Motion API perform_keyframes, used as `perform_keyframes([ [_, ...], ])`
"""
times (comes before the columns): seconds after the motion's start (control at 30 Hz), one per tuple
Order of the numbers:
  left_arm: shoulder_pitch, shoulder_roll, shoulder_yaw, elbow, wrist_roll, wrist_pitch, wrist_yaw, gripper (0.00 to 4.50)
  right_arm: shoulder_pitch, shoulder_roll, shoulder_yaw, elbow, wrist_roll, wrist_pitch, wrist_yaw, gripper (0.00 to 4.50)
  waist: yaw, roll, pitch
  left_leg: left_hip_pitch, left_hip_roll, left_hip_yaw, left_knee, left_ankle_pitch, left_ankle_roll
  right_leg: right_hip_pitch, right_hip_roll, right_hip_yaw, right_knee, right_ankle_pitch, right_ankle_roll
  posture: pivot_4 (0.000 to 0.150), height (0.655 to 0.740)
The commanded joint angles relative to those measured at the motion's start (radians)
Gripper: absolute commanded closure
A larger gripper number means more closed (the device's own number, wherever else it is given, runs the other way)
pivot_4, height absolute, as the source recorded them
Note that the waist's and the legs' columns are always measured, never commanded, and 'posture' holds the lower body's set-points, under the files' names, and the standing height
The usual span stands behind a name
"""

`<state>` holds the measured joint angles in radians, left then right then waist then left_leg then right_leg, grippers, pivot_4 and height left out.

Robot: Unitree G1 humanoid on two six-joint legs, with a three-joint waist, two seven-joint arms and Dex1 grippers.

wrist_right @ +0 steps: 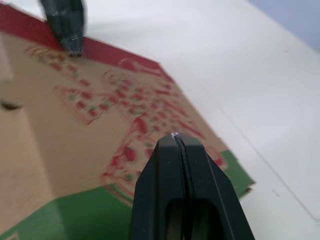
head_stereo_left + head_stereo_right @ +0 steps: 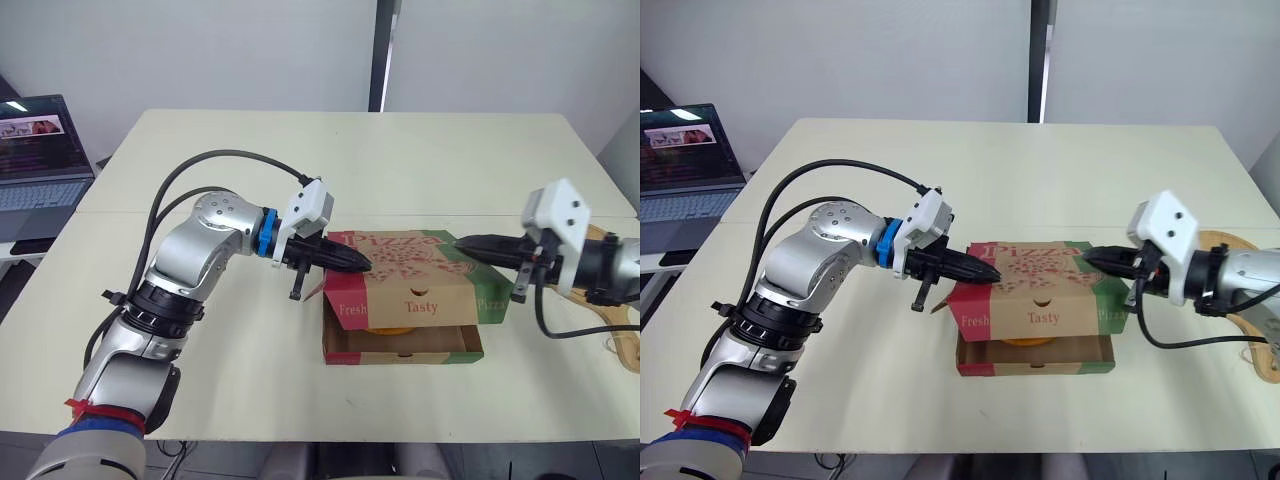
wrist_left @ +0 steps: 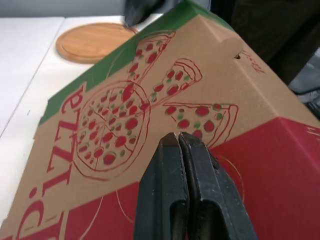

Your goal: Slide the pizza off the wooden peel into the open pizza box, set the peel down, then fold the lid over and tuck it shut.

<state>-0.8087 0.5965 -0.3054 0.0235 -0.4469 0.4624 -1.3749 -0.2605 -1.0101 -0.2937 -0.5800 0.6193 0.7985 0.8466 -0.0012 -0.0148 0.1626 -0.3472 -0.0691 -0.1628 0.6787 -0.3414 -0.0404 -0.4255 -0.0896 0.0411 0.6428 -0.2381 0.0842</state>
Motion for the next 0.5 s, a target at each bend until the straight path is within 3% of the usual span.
perform_keyframes([
  [0.03, -0.002, -0.008, 0.009, -0.007, 0.014, -0.022, -0.014, 4.47, 0.101, -0.053, -0.125, 0.044, -0.079, -0.065, 0.031, 4.5, 0.004, 0.0, 0.0, 0.0, 0.0, 0.0, 0.0, 0.0, 0.0, 0.0, 0.0, 0.0, 0.0, 0.0, 0.0, 0.15, 0.74],
  [0.27, -0.008, -0.028, 0.026, 0.013, 0.036, -0.041, 0.001, 4.47, 0.308, -0.029, -0.1, 0.13, -0.199, -0.249, 0.095, 4.5, -0.002, -0.001, 0.0, 0.001, 0.0, 0.0, 0.001, 0.0, 0.0, 0.001, 0.0, 0.0, 0.001, 0.0, 0.0, 0.15, 0.74],
  [0.5, -0.016, -0.036, 0.008, 0.014, 0.05, -0.041, -0.018, 4.47, 0.245, 0.026, -0.013, 0.124, -0.17, -0.262, 0.099, 4.5, -0.007, -0.001, 0.0, 0.002, 0.001, 0.0, 0.001, 0.0, 0.0, 0.001, 0.001, 0.0, 0.001, 0.0, 0.0, 0.15, 0.74],
])
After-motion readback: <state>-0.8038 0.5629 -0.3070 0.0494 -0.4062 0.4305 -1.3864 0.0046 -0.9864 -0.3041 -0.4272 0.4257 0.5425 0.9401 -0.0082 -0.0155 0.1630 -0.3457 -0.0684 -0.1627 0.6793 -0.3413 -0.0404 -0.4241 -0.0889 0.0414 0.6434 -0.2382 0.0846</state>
